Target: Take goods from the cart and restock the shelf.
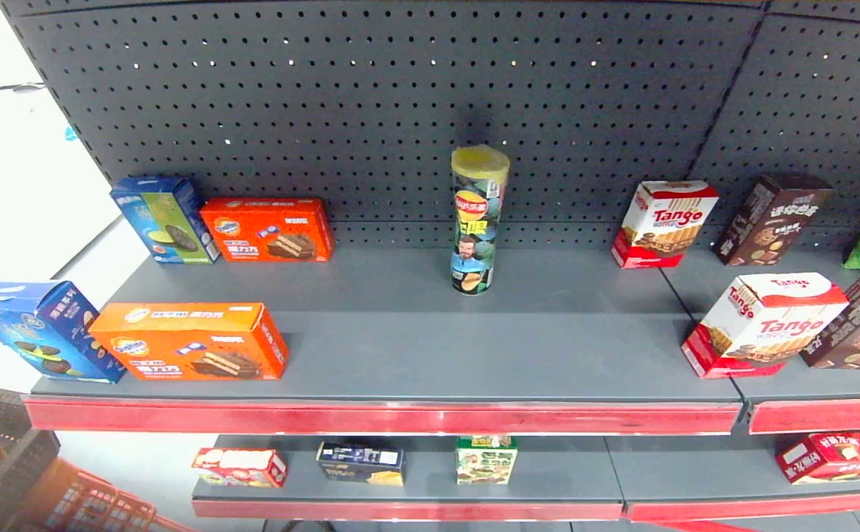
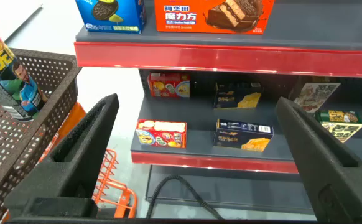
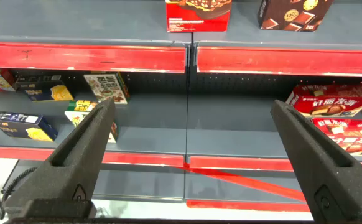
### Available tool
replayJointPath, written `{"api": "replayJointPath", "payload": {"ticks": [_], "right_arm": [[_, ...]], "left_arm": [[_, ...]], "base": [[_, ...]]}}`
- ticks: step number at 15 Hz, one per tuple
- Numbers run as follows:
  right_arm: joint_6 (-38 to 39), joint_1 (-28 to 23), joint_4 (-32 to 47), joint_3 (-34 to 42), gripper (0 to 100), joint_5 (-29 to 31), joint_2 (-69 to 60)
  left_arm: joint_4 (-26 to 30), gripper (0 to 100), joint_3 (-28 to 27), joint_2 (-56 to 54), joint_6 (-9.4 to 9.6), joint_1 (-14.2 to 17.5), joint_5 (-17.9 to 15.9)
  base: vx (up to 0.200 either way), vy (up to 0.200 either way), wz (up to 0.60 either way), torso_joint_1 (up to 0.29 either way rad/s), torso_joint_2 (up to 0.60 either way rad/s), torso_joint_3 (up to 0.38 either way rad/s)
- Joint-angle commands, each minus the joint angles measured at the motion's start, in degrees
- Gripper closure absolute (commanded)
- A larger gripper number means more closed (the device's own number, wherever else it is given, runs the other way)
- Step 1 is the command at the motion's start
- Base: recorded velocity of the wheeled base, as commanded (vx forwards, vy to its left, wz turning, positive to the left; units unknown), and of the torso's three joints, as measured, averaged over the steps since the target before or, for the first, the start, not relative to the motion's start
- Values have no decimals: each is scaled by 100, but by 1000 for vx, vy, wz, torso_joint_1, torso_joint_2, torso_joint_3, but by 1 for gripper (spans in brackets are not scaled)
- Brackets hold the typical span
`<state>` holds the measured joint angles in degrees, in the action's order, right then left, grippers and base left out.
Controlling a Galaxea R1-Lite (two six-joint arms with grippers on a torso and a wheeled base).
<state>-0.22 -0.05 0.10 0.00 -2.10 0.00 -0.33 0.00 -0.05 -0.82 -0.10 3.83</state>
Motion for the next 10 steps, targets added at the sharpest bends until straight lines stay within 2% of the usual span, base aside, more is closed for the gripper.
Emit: {"api": "replayJointPath", "payload": {"ticks": [1,10], "right_arm": [[-4,-4,-1,0,0,-1,0],[4,-4,-1,0,0,-1,0]], "left_arm": [[-2,0,0,5,-6,1,4],[-2,0,0,5,-15,1,-22]], "base": [[0,0,0,0,0,0],[0,0,0,0,0,0]]}}
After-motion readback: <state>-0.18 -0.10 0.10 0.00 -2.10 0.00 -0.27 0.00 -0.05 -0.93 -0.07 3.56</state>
